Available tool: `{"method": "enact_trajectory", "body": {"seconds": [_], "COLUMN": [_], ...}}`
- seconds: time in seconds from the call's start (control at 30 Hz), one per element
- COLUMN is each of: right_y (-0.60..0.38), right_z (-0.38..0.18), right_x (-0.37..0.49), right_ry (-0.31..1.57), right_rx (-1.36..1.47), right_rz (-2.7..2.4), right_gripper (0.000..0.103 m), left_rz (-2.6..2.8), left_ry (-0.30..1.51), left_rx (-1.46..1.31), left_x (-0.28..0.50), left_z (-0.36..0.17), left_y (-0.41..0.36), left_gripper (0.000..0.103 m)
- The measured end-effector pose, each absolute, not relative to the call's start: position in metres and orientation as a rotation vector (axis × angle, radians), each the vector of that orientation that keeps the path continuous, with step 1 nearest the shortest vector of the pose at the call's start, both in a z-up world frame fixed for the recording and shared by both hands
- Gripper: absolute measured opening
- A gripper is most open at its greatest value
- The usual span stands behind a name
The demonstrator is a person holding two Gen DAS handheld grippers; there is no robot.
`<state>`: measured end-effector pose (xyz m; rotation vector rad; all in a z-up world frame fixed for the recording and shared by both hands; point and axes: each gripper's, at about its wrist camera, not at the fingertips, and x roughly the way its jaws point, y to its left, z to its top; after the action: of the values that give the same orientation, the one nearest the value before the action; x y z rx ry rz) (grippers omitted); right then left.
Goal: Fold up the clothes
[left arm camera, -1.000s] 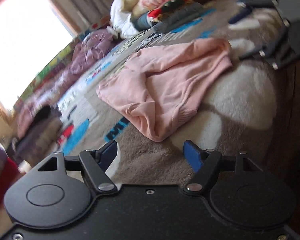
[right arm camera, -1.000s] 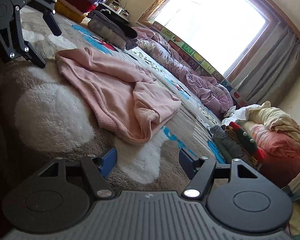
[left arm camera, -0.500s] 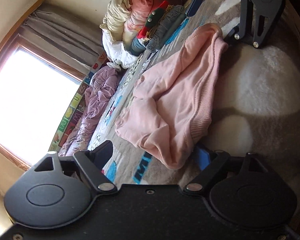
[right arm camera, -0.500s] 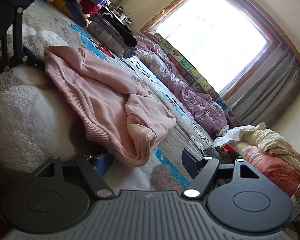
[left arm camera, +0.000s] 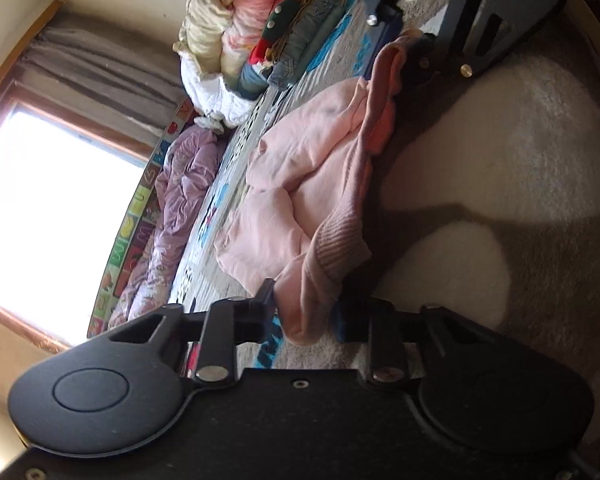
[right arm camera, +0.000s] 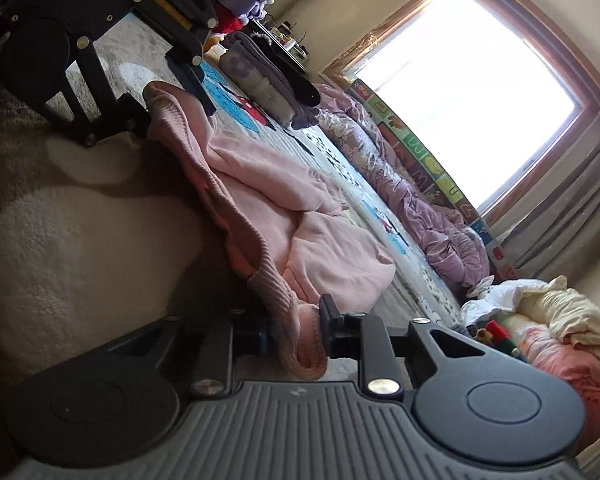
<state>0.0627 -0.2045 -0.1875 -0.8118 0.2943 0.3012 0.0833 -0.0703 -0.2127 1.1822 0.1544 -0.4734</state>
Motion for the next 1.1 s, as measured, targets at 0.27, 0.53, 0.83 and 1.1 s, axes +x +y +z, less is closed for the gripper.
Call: {"method": "enact_trajectory", "body": {"seconds": [0.27,0.53,0.83,1.1], "right_y": [-0.208,-0.209,-0.237,-0.275], "right_z": [-0.181,-0.161,-0.12,-0.104], "right_x": [0.05,0.001,-0.021,0.016], "right_ry": [0.336,0.335,0.247,0.219], "right_rx": [-0.721,-0.702,-0.506,-0.208], "right_rz": [0.307,0.378,0.382,0.389], "right_gripper": [0.018,0.017,0.019,0.022], "left_rz": [-0.469,-0.546,-0.614,-0.674], "left_ry": [0.175,0.244,0.271,0.285], "left_rx": [1.175,1.16,0.79,0.384], "left_x": [0.062,0.021,0.03,0.08], "left_z": [-0.209,-0.192,-0.134,-0.104], "left_y": [-0.069,-0.054,-0.037,-0.02], "left_gripper": [0.013,0.013,0.014,0.015]}}
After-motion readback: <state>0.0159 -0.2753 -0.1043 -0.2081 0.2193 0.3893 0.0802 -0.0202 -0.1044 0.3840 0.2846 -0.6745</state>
